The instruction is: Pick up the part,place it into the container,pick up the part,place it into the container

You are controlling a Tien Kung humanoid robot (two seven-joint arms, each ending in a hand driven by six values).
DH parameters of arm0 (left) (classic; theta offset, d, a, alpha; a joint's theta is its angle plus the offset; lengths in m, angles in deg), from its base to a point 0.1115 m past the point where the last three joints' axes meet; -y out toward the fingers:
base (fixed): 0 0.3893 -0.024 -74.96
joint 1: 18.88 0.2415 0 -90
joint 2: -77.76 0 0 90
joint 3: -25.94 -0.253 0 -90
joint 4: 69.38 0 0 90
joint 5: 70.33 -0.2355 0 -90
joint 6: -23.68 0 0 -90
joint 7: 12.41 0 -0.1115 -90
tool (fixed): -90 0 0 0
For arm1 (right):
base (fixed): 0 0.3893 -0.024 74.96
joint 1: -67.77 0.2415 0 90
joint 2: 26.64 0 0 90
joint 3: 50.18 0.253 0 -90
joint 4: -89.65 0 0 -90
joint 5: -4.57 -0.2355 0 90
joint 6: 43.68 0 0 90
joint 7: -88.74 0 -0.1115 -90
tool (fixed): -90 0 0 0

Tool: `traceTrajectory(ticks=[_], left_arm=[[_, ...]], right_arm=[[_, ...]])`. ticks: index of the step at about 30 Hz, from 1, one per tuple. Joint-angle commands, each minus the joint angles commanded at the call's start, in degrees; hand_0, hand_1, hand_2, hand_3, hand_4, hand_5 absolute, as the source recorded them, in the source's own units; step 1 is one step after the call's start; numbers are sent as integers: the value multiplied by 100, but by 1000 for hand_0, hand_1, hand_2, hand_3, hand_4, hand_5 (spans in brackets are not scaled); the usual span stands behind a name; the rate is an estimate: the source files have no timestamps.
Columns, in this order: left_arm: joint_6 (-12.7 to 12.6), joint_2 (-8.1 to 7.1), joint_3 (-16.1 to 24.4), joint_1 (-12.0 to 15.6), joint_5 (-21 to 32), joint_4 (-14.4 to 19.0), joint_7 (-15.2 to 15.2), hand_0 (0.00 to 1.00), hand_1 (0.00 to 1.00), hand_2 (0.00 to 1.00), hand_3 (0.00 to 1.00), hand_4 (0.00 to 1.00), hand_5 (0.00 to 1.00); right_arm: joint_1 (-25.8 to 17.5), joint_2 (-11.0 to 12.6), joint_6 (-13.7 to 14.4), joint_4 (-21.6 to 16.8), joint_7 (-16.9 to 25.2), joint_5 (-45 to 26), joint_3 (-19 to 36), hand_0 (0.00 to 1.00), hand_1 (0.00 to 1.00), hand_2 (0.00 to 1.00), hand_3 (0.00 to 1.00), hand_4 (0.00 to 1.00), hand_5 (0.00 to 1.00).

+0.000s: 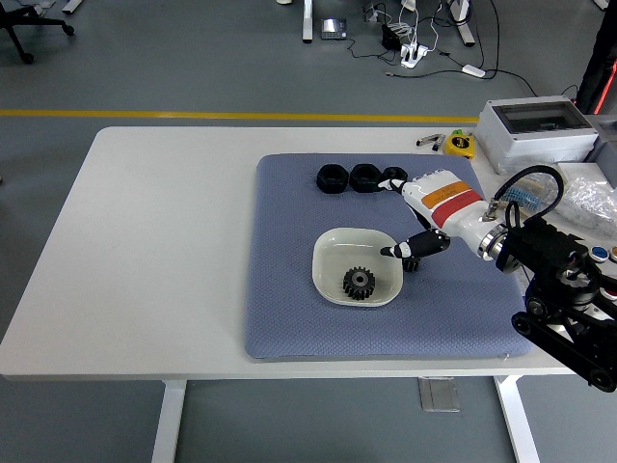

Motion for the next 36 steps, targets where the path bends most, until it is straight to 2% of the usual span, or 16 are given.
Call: traceTrajectory(ticks=[4,6,10,12,15,17,18,29,30,35,36], left_arm=[[-8,4,-8,3,8,1,3,690,693,751,624,648,635],[-11,14,10,7,-17,1,14,690,693,751,628,648,636],[-8,27,31,18,-70,5,31,690,693,751,628,648,636],[-7,31,36,26,-76,6,31,691,692,751,627,648,636],[-3,39,53,33,-125,9,40,691,692,751,627,648,636],[4,35,40,38,-132,14,35,691,692,751,627,648,636],[6,34,43,41,-135,15,34,691,692,751,628,647,635],[1,45,94,64,-188,9,53,691,692,749,627,647,636],[3,44,92,65,-191,10,52,691,692,750,628,647,639],[9,48,106,60,-217,12,58,691,692,750,628,647,639],[10,47,107,57,-224,13,61,691,691,751,627,644,639]], right_arm=[[-15,15,-47,404,64,-88,-146,2,19,138,737,998,463],[-33,-42,-13,656,114,-278,-285,2,24,143,700,998,448],[-9,-178,21,1096,186,-547,-550,2,24,143,700,998,448],[1,-219,52,1185,208,-609,-625,2,27,144,665,998,431],[40,-323,151,1368,254,-741,-740,2,27,144,665,998,431],[47,-369,201,1438,274,-803,-780,2,27,144,665,998,431],[49,-389,223,1457,285,-833,-796,2,26,143,621,998,420],[136,-607,375,1732,280,-1150,-1009,2,25,146,593,976,416],[137,-613,392,1755,283,-1182,-1023,2,23,149,551,941,429],[155,-642,435,1827,296,-1315,-1082,2,23,149,551,941,429],[159,-647,429,1845,296,-1337,-1087,2,19,144,542,885,477]])
